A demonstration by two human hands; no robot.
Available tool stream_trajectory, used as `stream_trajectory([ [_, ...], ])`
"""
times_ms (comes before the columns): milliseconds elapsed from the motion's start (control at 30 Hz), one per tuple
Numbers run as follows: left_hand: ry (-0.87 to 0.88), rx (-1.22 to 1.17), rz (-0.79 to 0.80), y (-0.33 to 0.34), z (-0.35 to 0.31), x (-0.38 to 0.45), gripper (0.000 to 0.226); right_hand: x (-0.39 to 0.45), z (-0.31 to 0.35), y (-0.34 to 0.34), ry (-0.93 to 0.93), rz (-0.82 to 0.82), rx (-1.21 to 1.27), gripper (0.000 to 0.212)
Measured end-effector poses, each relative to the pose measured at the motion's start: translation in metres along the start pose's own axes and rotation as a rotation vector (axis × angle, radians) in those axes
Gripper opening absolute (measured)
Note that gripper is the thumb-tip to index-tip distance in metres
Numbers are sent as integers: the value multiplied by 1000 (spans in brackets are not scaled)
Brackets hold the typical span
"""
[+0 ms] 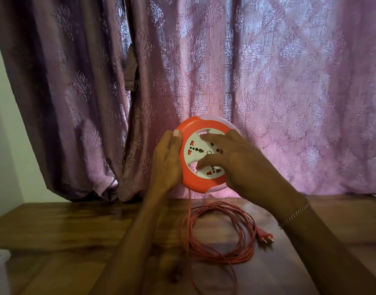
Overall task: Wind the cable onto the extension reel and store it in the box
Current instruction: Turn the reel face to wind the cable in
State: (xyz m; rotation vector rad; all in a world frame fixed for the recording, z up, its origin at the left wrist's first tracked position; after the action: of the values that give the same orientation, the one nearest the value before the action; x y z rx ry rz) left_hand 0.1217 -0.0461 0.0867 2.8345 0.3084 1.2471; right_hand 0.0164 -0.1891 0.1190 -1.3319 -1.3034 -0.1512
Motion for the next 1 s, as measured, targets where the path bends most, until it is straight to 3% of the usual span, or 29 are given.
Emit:
stream_trajectory([
  [133,22,49,19,1,-3,-2,72,-2,-3,5,35,20,-50,39],
  [267,19,56,7,0,-1,-2,55,-2,-6,5,73,5,-141,40],
  [567,5,72,20,-2,2,0,41,-11,-20,9,446,-127,-114,60],
  [700,-12,61,33,0,6,1,50,-10,-19,6,399,-117,-56,58],
  [867,-14,64,14,-3,4,2,45,-7,-13,-17,247,-195,-85,33],
  [1000,-3,49,-2,-5,-2,2,48,-4,-7,-4,80,-53,-18,49],
])
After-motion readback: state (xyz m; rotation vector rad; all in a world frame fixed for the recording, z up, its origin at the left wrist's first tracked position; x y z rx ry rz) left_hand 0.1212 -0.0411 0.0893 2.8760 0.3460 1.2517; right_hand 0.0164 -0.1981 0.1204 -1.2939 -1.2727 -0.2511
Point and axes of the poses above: each hand's wrist, its own x-axis towards the middle knuckle, its own y-axis out of the palm, z = x × y, the point moved 10 cm from there along x, towards the middle knuckle
